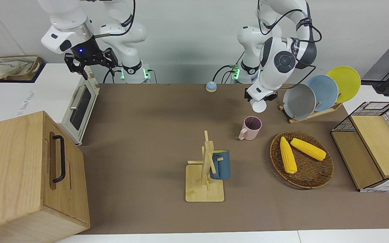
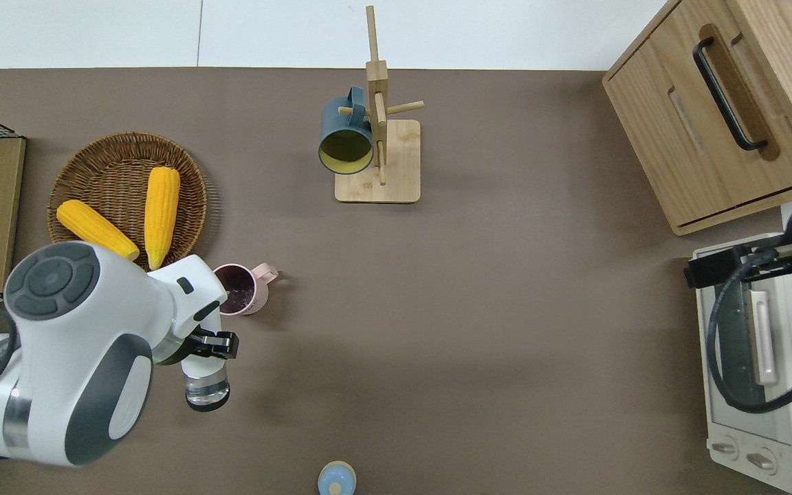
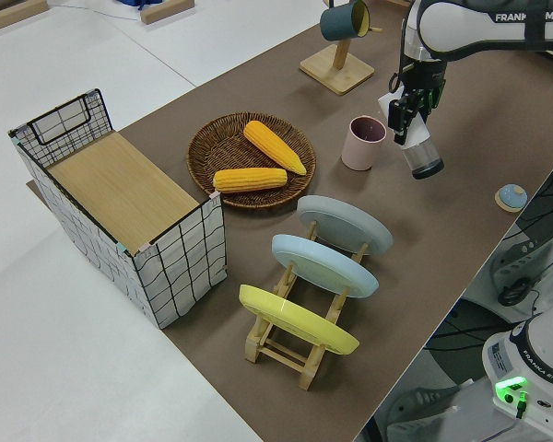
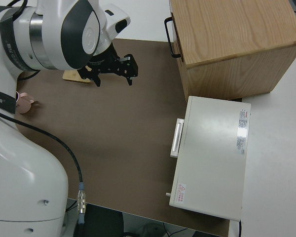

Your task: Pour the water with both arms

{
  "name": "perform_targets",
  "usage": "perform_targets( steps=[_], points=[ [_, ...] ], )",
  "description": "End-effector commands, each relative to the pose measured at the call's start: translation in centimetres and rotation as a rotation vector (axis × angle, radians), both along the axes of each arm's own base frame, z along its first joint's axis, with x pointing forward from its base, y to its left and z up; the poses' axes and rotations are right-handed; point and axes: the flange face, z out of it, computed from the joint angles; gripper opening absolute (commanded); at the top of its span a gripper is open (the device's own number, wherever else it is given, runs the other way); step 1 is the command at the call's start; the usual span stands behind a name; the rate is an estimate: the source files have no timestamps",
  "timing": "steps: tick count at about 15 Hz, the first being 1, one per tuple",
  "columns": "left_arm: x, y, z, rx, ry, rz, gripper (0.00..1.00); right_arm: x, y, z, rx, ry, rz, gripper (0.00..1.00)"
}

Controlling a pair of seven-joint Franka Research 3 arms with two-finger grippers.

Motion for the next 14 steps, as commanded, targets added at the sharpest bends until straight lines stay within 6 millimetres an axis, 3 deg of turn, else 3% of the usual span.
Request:
perform_targets(
  steps=[1, 8, 10, 14],
  points=[
    [-3.1, 0.6, 0.9, -0.026, -0.099, 0.047, 0.0, 0.0, -0.1, 0.1, 0.006, -0.006, 0.013, 0.985],
    [-6.7, 1.7, -0.2, -0.04, -0.26, 0.101, 0.0, 0.0, 0.0, 0.1, 0.006, -0.006, 0.015, 0.985],
    [-6.9, 2.3, 0.4, -0.038, -0.28, 0.115, 0.0, 0.0, 0.0, 0.1, 0.006, -0.006, 0.015, 0.985],
    [-5.8, 5.3, 3.0, -0.029, -0.388, 0.182, 0.0, 0.0, -0.1, 0.1, 0.006, -0.006, 0.013, 0.985]
  ],
)
